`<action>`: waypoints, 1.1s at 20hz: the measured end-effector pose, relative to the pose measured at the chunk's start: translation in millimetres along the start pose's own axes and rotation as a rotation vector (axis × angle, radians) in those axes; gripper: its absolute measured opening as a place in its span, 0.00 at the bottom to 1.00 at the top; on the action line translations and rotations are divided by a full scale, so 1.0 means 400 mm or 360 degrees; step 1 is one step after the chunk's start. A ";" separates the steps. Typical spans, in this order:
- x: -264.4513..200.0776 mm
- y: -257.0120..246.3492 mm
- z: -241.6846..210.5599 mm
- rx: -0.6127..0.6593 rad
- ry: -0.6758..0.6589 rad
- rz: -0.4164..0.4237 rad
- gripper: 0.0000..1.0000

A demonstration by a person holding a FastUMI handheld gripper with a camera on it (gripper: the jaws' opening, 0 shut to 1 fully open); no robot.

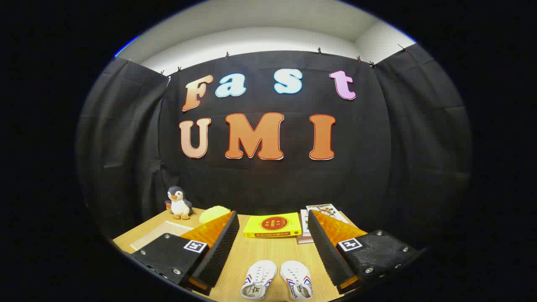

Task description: Open the storage box then place both shoes into the box .Put the left shoe in first, then the right shoe, with the right side of both shoes facing outward in a uniform manner.

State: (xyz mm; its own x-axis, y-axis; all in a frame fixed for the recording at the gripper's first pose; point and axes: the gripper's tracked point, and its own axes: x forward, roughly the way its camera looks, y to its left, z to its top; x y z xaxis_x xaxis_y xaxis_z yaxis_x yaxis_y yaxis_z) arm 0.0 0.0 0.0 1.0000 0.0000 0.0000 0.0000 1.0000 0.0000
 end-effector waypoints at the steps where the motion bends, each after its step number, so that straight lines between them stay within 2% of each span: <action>1: -0.003 -0.005 -0.001 -0.0017 -0.0001 0.0000 0.98; 14: -0.004 -0.054 -0.017 -0.0062 0.0016 -0.0030 0.98; 22: 0.009 -0.042 -0.054 -0.0047 0.0069 -0.0011 0.98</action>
State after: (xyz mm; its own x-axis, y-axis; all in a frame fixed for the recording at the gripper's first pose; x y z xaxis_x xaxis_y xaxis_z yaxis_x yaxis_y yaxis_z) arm 3.7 -16.7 -21.6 0.9990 -0.0075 -0.0430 0.0062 0.9995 -0.0295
